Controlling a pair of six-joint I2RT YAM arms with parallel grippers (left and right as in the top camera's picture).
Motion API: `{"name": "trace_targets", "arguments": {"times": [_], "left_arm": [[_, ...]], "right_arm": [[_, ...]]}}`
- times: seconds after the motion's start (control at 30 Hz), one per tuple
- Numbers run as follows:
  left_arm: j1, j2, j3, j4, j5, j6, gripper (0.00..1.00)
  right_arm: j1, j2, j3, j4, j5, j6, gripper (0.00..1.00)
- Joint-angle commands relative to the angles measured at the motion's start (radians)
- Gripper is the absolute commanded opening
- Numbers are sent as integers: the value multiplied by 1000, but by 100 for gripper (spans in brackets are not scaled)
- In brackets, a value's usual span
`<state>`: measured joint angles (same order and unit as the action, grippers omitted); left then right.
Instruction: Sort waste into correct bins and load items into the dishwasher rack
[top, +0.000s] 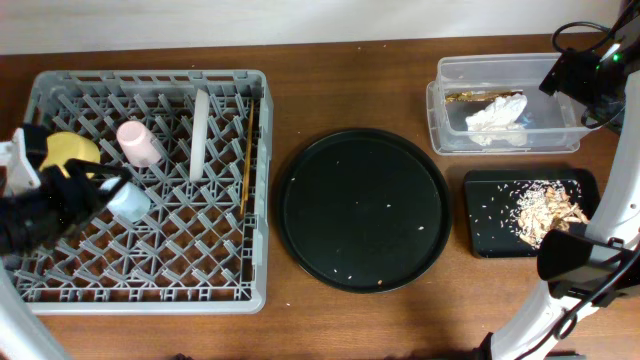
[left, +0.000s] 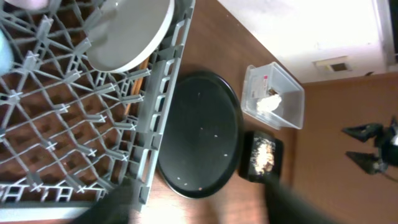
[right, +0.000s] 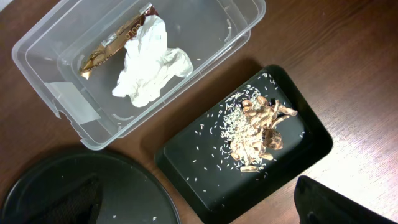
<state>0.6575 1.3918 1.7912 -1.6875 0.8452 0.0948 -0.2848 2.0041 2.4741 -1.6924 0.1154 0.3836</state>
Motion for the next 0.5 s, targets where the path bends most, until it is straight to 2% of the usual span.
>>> {"name": "trace_targets", "arguments": {"times": [0.0, 0.13, 0.2, 0.3, 0.37, 0.47], "left_arm": [[-2, -99, -12, 0, -123, -7, 100], [-2, -154, -12, -1, -420, -8, 100], [-2, -158, -13, 0, -444, -7, 100], [-22, -169, -50, 27, -446, 63, 100], [-120, -212, -127, 147, -446, 69, 100], [-375, -369, -414, 507, -450, 69, 100]], "right_arm": [[-3, -2, 6, -3, 10, -6, 99], [-3, -2, 6, -3, 10, -6, 99], [-3, -2, 6, -3, 10, -6, 99], [-3, -2, 6, -3, 9, -6, 99], [-3, -2, 6, -3, 10, -6, 99], [-3, -2, 6, -3, 10, -6, 99]]}}
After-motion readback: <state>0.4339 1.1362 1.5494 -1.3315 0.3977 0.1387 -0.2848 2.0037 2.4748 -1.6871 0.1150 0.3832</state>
